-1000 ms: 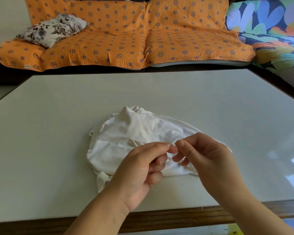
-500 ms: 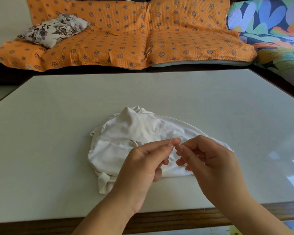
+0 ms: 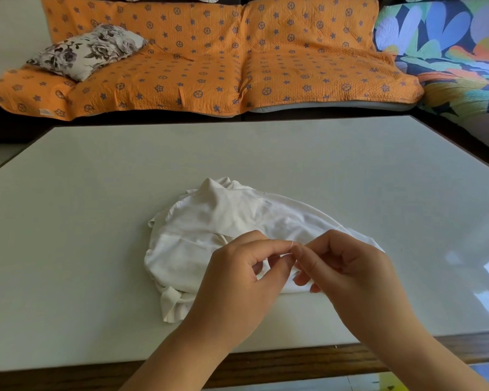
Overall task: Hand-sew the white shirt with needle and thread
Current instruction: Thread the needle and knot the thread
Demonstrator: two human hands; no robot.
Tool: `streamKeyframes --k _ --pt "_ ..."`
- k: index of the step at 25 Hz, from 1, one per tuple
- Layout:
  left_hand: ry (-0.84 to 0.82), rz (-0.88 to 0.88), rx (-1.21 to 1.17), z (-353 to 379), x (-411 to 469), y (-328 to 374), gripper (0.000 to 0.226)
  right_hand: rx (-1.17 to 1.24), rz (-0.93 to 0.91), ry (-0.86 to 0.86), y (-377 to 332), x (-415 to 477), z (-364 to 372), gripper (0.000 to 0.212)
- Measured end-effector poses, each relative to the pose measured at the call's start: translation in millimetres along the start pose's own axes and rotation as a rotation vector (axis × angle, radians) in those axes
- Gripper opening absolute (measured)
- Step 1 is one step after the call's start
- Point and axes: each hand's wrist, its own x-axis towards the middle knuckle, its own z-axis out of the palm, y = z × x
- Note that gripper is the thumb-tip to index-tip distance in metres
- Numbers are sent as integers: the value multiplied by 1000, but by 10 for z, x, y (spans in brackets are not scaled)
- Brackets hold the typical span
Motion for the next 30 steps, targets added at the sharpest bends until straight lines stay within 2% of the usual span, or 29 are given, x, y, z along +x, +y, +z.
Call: streamKeyframes --k 12,19,20,22,25,27,30 --pt "41 59 119 8 23 -44 10 -2 79 2 -19 33 25 17" --pt "11 18 122 6 18 -54 5 -63 27 18 -17 26 41 17" --pt "-12 -32 79 -2 15 -41 8 -39 22 11 -20 32 33 15" --pt "-80 -244 -129 -28 16 -13 15 121 60 -48 -26 60 3 11" --pt "-146 -581 -547 -53 41 12 14 377 207 -220 17 109 -32 34" --pt "-145 -654 -688 -45 50 6 15 417 238 -284 41 122 -21 35" --pt "-139 -656 -738 -33 53 -1 13 443 248 -287 65 139 -21 31"
